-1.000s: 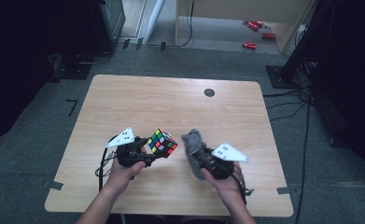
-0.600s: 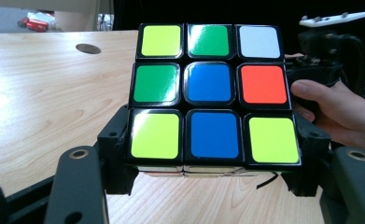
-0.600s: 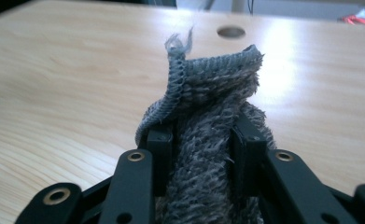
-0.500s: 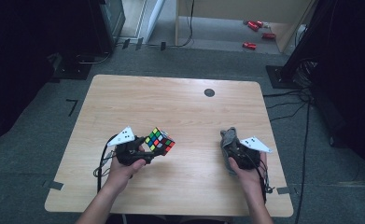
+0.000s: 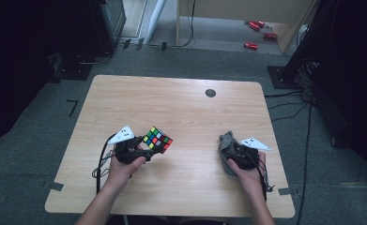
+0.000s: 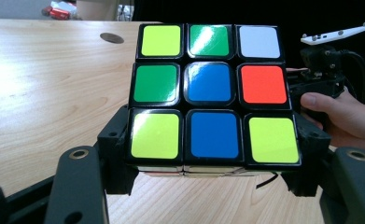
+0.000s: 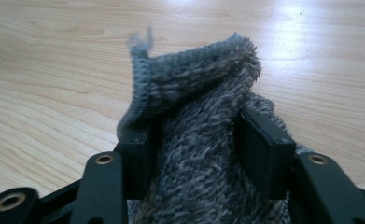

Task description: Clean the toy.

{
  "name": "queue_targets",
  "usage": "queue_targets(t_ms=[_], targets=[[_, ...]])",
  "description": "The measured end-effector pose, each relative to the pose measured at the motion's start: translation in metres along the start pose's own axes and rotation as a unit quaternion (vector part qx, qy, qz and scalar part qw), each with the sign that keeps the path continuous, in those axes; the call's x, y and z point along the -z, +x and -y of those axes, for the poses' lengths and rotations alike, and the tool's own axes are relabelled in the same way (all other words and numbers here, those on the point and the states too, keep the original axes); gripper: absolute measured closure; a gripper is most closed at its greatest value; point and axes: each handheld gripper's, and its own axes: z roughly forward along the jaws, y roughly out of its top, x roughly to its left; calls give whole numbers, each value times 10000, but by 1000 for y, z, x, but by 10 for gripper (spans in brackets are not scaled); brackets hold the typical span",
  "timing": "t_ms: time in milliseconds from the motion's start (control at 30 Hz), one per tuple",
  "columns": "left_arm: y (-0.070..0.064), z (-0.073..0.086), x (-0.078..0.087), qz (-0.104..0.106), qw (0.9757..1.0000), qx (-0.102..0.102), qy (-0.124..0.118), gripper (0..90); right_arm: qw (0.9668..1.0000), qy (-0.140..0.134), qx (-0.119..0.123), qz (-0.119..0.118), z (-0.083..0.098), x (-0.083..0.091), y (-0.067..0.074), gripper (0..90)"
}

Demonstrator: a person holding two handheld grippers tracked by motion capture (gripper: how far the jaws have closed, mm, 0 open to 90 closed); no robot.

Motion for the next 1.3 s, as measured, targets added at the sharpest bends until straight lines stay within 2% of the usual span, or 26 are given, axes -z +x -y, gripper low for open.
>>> queue_targets(t_ms=[167, 300, 433, 533, 667, 833, 933, 967, 1100, 1300], targets=[[1, -3, 3, -40, 9999, 131, -57, 345, 9997, 55, -46, -212, -3, 3, -7, 352], [1, -4, 4, -85, 9998, 154, -52, 345, 9997, -48, -23, -225, -7, 9, -12, 256], [0, -4, 3, -89, 9999, 126, -54, 346, 9987, -382, 19, -344, -14, 18, -11, 235], [0, -5, 4, -74, 9999, 132, -55, 345, 9960, -708, 74, -540, -19, 25, -4, 222], [-1, -6, 4, -70, 9999, 150, -49, 345, 9908, -1007, 410, -805, -24, 29, 16, 218], [-4, -8, 1, -16, 9999, 143, -37, 345, 9829, -1166, 830, -1163, -26, 30, 43, 221], [-8, -8, -2, 53, 9999, 152, 9, 345, 9765, -1251, 1035, -1417, -25, 29, 60, 222], [-9, -8, -3, 73, 9998, 177, 21, 345, 9732, -1266, 1149, -1539, -24, 29, 68, 221], [-15, -10, -6, 83, 9997, 175, 122, 345, 9640, -1322, 1273, -1923, -21, 24, 88, 213], [-20, -11, -9, 222, 9994, 234, 151, 345, 9558, -1329, 1591, -2084, -13, 18, 108, 205]])
